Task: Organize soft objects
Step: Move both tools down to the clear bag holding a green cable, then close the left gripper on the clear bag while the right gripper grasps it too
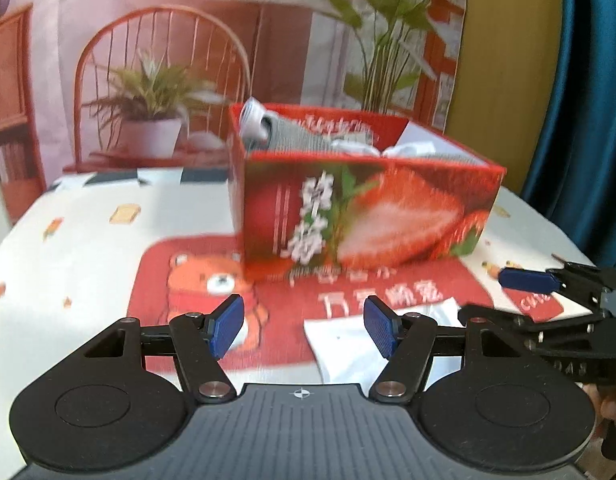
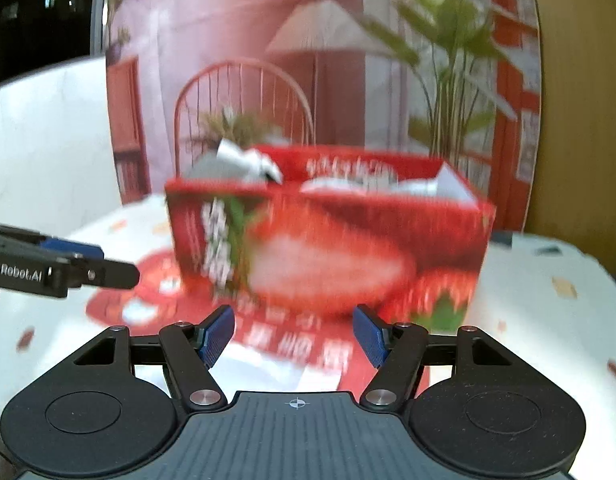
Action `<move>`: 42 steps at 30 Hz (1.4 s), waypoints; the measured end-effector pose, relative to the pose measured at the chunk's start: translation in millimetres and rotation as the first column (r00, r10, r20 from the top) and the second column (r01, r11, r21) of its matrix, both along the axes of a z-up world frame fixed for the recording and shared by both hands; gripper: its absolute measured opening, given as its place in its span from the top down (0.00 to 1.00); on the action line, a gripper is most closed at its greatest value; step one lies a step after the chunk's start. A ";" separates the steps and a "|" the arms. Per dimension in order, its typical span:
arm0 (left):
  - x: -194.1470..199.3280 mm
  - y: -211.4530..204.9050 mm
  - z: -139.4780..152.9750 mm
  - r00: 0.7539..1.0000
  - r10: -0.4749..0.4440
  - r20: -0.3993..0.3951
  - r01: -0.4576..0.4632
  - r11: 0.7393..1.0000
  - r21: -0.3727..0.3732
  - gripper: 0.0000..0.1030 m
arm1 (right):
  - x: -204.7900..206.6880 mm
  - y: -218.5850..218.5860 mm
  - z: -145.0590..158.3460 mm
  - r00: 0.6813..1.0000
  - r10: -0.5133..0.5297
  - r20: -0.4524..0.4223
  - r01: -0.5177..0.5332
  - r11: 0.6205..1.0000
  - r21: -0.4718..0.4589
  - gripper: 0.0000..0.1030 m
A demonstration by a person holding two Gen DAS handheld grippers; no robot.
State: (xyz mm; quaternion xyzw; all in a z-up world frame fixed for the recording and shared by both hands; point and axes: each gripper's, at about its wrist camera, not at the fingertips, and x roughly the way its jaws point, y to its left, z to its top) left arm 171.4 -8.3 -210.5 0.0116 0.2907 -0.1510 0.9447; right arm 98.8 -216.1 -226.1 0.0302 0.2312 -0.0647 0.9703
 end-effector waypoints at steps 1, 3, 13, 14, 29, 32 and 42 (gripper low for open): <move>-0.3 1.5 -2.1 1.000 0.005 -0.004 -0.005 1.000 -0.002 0.33 | -3.2 3.7 -5.4 1.000 0.001 -0.014 -0.001 1.000 -0.006 0.32; -1.7 4.0 -5.8 1.000 0.018 -0.006 -0.018 1.000 -0.005 0.33 | -8.0 11.6 -14.9 0.999 0.003 -0.032 -0.003 1.000 -0.022 0.28; -9.4 5.2 -28.2 0.997 0.036 -0.072 -0.035 0.999 0.015 0.33 | -15.8 36.3 -40.2 0.994 0.059 -0.096 -0.067 0.994 -0.084 0.11; -9.3 5.3 -28.8 0.996 0.038 -0.077 -0.037 0.999 0.014 0.33 | -15.9 38.3 -40.8 0.993 0.063 -0.096 -0.073 0.992 -0.099 0.10; -6.1 10.9 -30.7 0.994 0.059 -0.092 -0.059 0.998 -0.001 0.33 | -1.1 35.1 -46.5 0.984 0.028 -0.177 -0.049 0.992 -0.114 0.10; -4.7 11.6 -31.1 0.993 0.068 -0.091 -0.069 0.998 -0.003 0.33 | 7.7 37.0 -42.2 0.980 0.032 -0.197 -0.060 0.989 -0.135 0.11; 1.2 19.7 -32.7 0.990 0.105 -0.094 -0.107 0.994 -0.020 0.33 | 37.8 30.9 -38.4 0.965 0.083 -0.250 -0.121 0.983 -0.139 0.32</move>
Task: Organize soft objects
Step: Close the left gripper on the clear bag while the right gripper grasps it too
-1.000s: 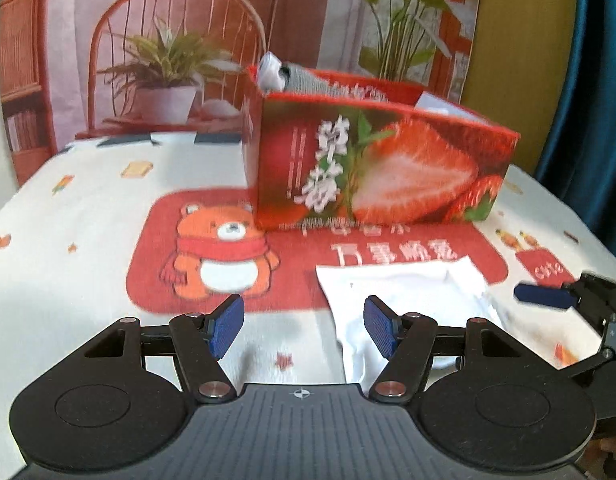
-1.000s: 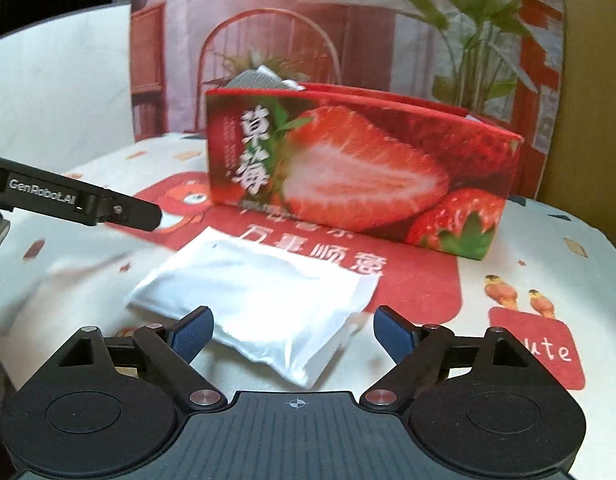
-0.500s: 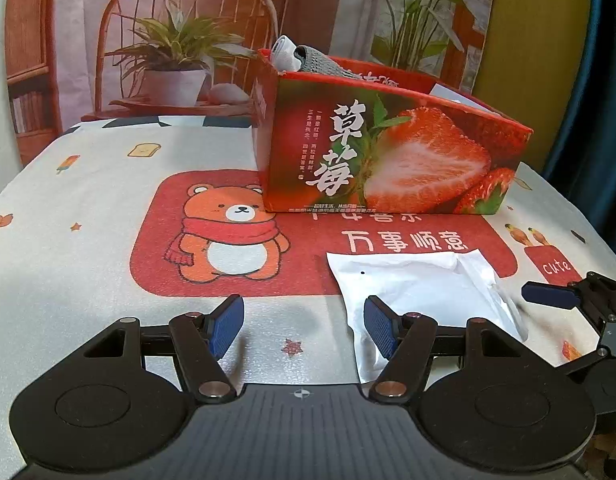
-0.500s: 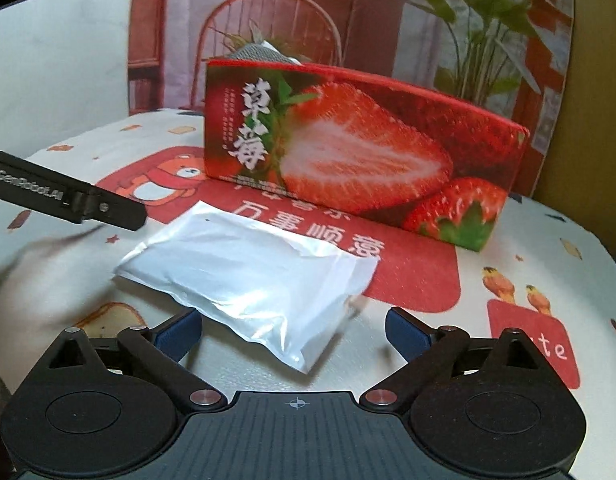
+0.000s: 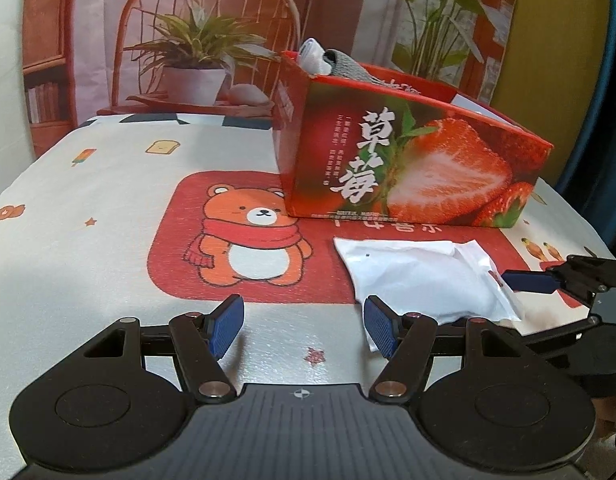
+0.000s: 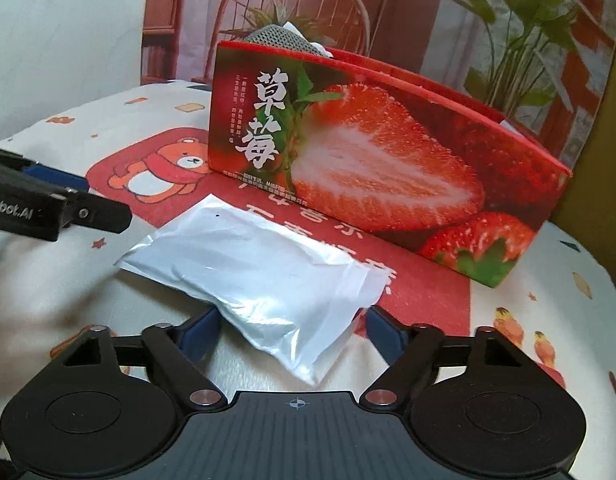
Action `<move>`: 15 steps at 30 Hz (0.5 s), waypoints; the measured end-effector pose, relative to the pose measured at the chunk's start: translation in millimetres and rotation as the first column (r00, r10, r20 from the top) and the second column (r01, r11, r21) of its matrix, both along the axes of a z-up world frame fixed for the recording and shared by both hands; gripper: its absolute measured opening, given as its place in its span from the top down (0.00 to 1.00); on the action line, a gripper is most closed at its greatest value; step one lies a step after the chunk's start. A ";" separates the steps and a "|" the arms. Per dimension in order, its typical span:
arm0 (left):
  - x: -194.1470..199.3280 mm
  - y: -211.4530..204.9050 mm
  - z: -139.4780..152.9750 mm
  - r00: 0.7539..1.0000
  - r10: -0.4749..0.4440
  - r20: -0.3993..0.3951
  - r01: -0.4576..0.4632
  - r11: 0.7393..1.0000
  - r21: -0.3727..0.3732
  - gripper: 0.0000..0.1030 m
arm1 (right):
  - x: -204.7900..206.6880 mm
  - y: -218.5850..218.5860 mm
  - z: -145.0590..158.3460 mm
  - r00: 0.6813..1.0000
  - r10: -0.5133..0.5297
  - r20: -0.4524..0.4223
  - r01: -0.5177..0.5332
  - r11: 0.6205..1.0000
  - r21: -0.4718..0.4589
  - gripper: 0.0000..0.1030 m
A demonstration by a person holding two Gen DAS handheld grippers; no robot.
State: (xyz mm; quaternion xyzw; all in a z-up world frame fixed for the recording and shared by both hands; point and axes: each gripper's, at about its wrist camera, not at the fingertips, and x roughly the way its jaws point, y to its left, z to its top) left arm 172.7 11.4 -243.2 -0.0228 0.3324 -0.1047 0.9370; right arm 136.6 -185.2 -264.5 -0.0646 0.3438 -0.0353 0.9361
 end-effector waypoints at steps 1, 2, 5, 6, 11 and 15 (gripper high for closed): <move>1.1 0.7 0.1 1.000 0.003 0.001 -0.003 1.000 -0.001 0.33 | 2.5 -2.4 -0.1 1.000 -0.002 -0.002 0.002 1.000 0.017 0.33; 2.3 1.7 0.3 1.000 0.008 0.001 -0.008 1.000 -0.003 0.33 | 5.4 -5.2 0.6 1.000 -0.007 -0.003 0.008 0.999 0.037 0.34; 6.5 5.5 1.2 1.000 0.023 0.001 -0.023 1.000 -0.015 0.33 | 15.1 -10.4 6.3 1.000 -0.023 -0.001 0.023 0.998 0.061 0.36; 7.9 6.4 1.5 1.000 0.025 0.001 -0.025 1.000 -0.017 0.33 | 18.4 -12.3 9.3 1.000 -0.024 0.007 0.023 0.997 0.068 0.37; 14.1 5.3 3.5 1.000 0.006 -0.002 -0.006 0.999 -0.032 0.32 | 34.5 -26.3 23.3 0.998 -0.037 0.050 0.031 0.994 0.103 0.37; 27.3 -2.9 8.9 0.997 -0.069 0.022 0.070 0.996 -0.049 0.32 | 38.9 -39.2 34.5 0.995 -0.039 0.091 0.023 0.985 0.170 0.37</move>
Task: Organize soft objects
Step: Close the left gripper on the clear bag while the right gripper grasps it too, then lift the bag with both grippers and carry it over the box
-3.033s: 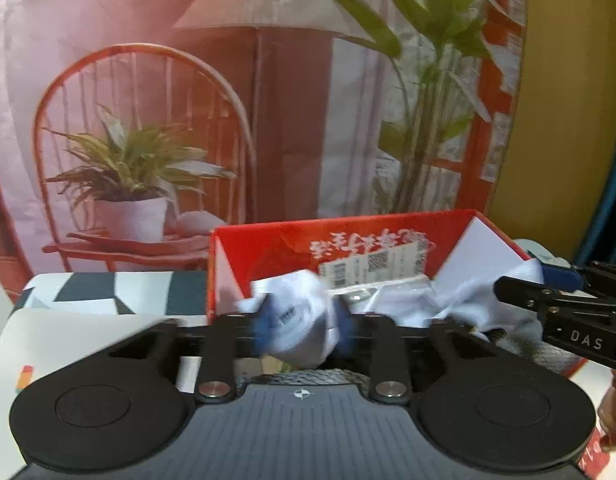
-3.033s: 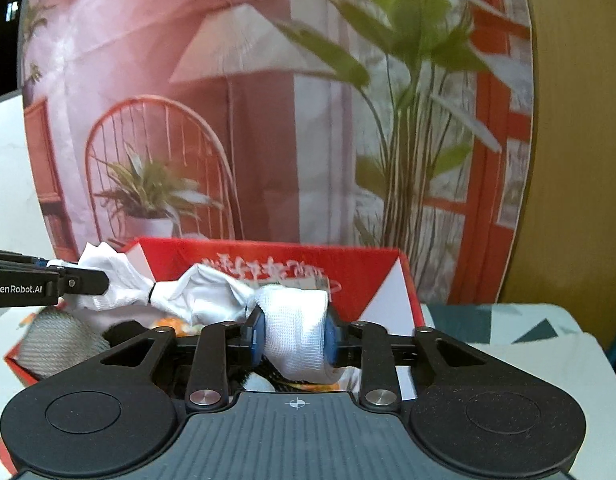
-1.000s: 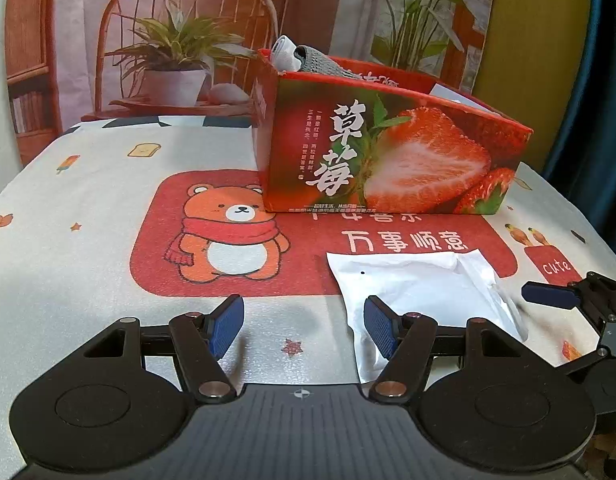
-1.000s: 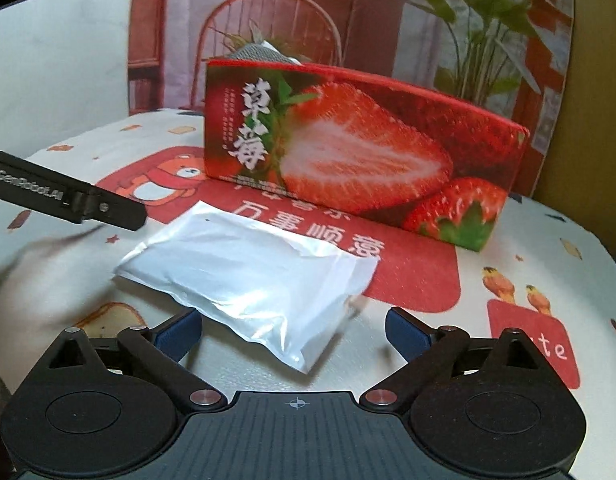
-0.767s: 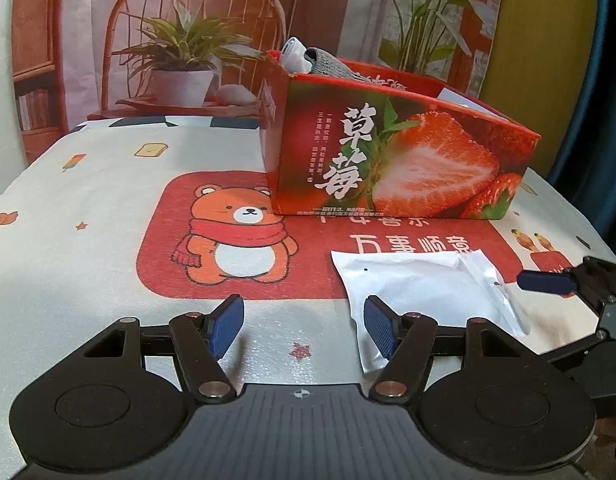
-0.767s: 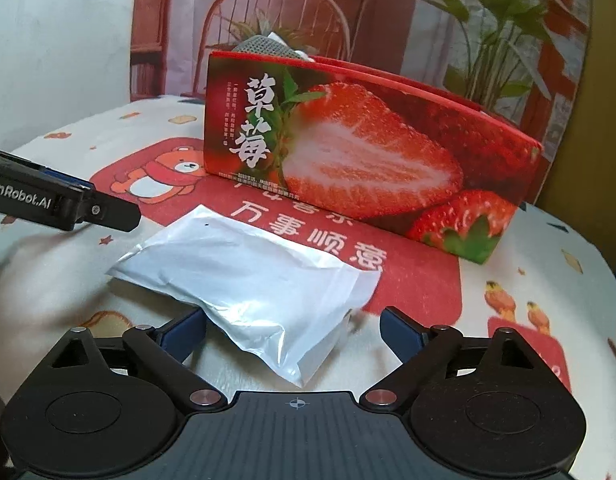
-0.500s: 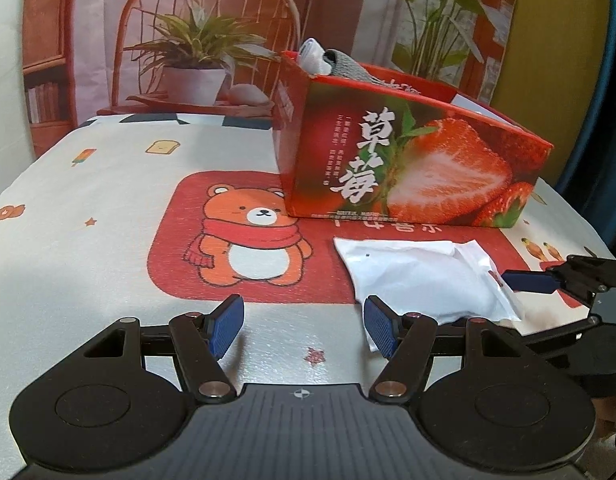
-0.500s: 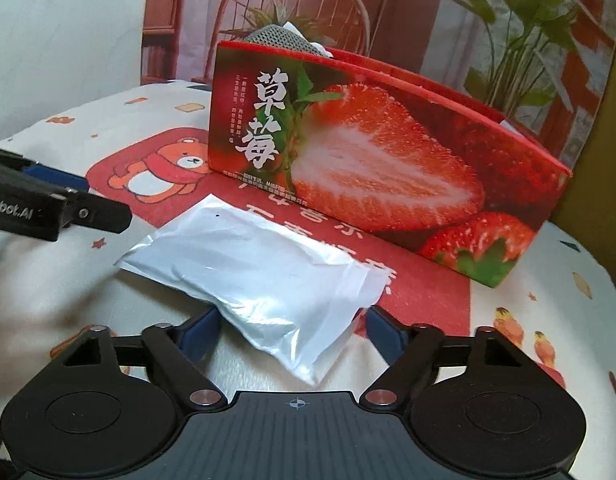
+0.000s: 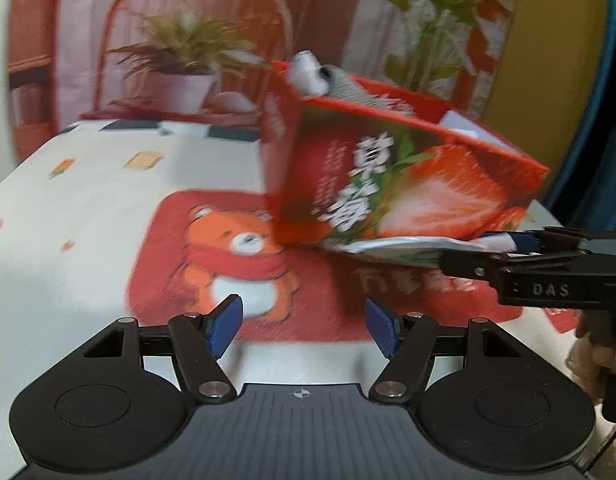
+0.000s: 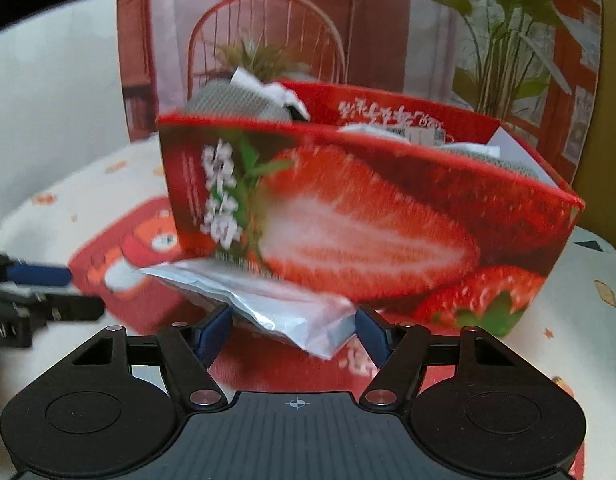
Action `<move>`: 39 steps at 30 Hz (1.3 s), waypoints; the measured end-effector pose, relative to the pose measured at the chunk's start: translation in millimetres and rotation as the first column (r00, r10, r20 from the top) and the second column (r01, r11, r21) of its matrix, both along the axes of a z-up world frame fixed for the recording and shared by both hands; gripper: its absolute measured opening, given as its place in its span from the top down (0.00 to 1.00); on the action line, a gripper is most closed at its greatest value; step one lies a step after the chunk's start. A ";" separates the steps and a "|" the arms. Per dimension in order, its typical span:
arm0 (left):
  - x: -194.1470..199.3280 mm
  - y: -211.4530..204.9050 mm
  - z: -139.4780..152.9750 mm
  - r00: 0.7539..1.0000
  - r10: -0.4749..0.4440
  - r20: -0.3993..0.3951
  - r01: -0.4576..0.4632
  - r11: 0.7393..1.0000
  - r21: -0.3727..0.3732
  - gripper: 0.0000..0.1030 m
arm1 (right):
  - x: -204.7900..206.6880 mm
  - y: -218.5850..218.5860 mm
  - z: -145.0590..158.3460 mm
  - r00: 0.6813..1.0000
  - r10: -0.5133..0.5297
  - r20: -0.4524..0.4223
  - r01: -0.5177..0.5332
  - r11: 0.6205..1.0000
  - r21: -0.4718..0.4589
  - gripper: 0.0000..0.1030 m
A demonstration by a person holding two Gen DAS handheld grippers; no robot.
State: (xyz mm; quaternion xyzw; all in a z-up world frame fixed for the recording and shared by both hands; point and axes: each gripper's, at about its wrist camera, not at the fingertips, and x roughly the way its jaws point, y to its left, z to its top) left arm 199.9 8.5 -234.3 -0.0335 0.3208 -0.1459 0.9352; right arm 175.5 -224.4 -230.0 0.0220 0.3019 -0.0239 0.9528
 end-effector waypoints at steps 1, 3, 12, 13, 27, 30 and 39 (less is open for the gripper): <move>4.0 -4.1 1.8 1.000 -0.025 0.016 0.025 1.000 0.013 0.32 | 1.0 -3.1 2.3 1.000 -0.004 0.010 0.004 1.000 0.015 0.37; 12.5 -15.2 5.0 0.995 -0.083 0.060 0.079 0.995 0.064 0.32 | 2.3 -8.3 5.7 1.000 -0.011 0.025 0.011 0.999 0.037 0.37; 48.4 -34.9 2.3 0.963 -0.243 0.115 0.233 0.968 0.097 0.35 | 7.8 -21.0 9.9 0.999 -0.005 0.051 0.001 0.997 0.076 0.37; 49.9 -37.2 1.4 0.958 -0.262 0.117 0.250 0.962 0.108 0.38 | 8.6 -22.2 10.2 0.999 -0.004 0.053 0.000 0.997 0.075 0.37; 71.3 -40.7 -10.5 0.955 -0.284 0.083 0.277 0.957 0.084 0.62 | 14.7 -29.3 -0.6 0.994 0.087 0.071 -0.085 0.996 -0.032 0.38; 74.2 -40.3 -8.7 0.957 -0.280 0.079 0.275 0.959 0.071 0.66 | 18.5 -27.6 -4.1 0.993 0.094 0.075 -0.091 0.995 -0.043 0.47; 63.6 -42.2 13.1 0.953 -0.272 0.131 0.266 0.962 0.058 0.70 | 14.9 -28.4 5.4 0.994 0.032 0.102 -0.027 0.999 -0.044 0.75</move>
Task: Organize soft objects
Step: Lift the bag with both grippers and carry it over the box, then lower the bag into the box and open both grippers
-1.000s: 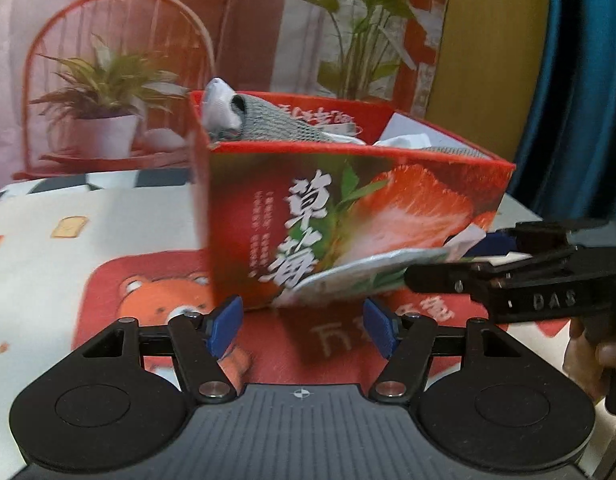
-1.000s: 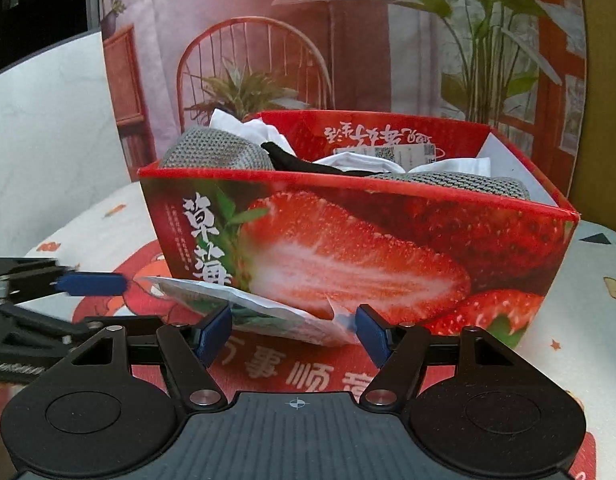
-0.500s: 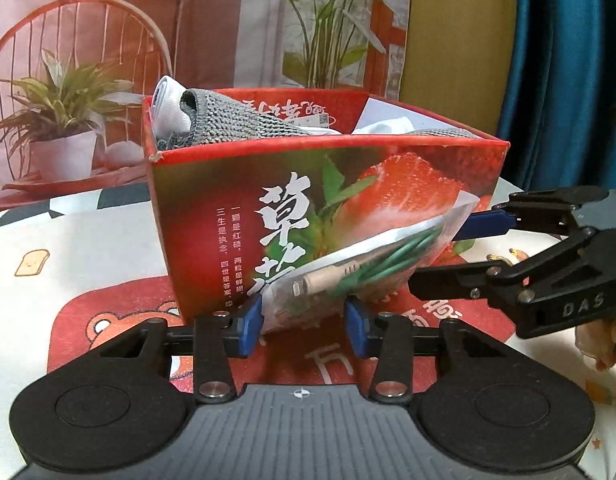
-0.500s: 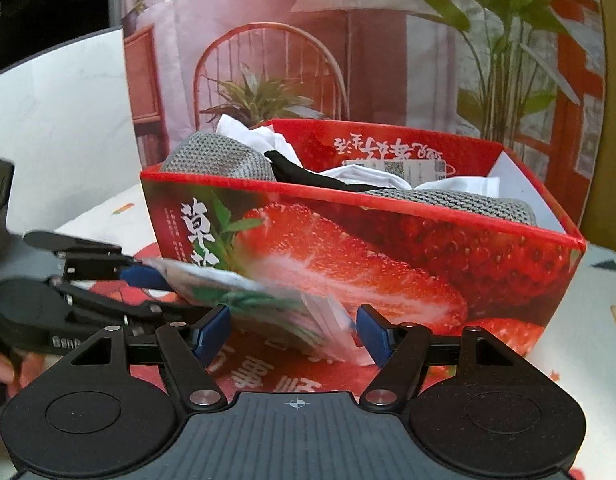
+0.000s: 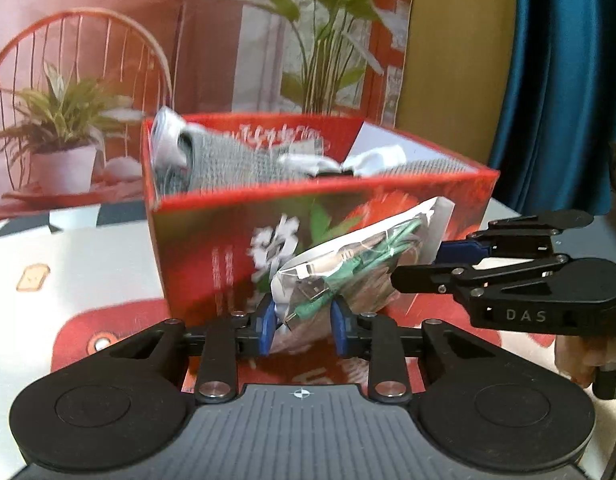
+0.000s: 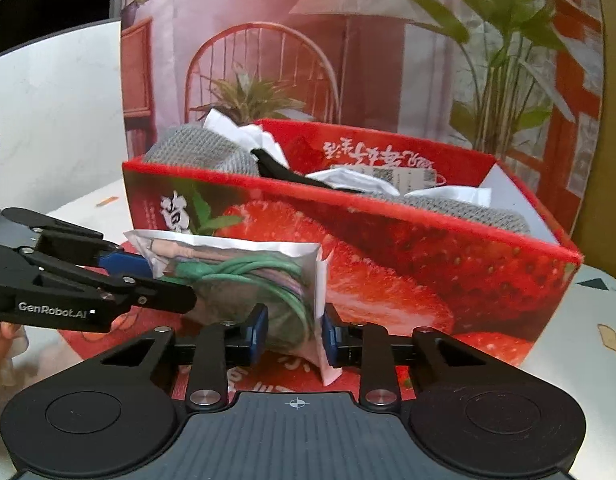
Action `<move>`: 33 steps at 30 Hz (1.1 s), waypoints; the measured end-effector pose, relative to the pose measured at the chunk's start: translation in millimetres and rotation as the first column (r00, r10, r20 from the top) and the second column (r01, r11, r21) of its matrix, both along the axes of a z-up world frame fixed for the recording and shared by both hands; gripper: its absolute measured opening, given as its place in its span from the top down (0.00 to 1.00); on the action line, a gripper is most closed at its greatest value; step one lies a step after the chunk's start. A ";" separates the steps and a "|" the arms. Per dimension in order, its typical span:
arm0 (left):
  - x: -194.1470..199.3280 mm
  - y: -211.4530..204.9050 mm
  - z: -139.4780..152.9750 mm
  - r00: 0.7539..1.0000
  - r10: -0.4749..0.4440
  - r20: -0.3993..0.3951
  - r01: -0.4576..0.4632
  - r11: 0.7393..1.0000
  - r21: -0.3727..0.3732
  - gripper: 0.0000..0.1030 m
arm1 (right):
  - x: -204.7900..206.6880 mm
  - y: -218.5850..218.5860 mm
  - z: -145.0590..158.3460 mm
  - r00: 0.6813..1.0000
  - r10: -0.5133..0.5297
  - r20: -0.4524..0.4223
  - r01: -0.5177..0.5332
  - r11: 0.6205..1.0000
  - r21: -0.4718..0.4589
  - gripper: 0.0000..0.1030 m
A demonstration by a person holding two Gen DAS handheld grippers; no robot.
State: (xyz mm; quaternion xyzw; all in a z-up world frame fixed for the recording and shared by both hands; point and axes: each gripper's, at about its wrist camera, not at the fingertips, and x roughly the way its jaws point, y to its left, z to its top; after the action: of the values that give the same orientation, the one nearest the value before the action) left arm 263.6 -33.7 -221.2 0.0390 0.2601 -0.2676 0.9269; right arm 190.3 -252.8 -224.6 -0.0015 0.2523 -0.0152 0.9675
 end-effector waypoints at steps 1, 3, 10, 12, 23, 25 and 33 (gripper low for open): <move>-1.3 -0.1 3.9 1.000 0.003 0.007 -0.003 1.000 -0.005 0.70 | -1.3 -0.3 3.3 1.000 -0.002 0.007 0.002 1.000 0.001 0.75; -4.1 -0.7 12.5 1.000 0.008 0.020 -0.007 1.000 -0.015 0.70 | -4.6 -0.9 11.4 1.000 -0.004 0.025 0.003 1.000 0.005 0.75; -18.3 -4.2 42.4 0.996 0.014 0.086 -0.010 0.999 -0.044 0.70 | -18.6 -2.4 45.4 0.996 0.001 0.094 0.000 1.000 -0.001 0.75; -21.1 -5.3 51.2 0.995 0.017 0.102 -0.012 0.998 -0.055 0.70 | -21.5 -2.6 55.5 0.994 -0.002 0.109 0.002 1.000 -0.003 0.75; -10.2 -12.2 90.1 0.990 0.049 0.135 -0.034 0.993 -0.112 0.70 | -16.0 -18.9 100.8 0.985 -0.012 0.172 0.006 0.999 0.038 0.75; -3.6 -13.5 96.5 0.989 0.050 0.139 -0.033 0.992 -0.122 0.70 | -9.2 -23.8 108.2 0.985 -0.014 0.174 0.008 0.999 0.038 0.75; 46.3 -20.4 97.9 0.999 0.048 -0.014 -0.049 0.988 -0.144 0.70 | 25.7 -48.5 116.1 0.993 -0.041 0.109 0.032 0.996 0.085 0.75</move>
State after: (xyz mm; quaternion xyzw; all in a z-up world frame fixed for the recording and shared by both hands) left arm 309.9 -54.1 -123.3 -0.0359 0.2458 -0.2632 0.9322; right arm 216.0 -301.3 -108.5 0.0441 0.1986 -0.0223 0.9788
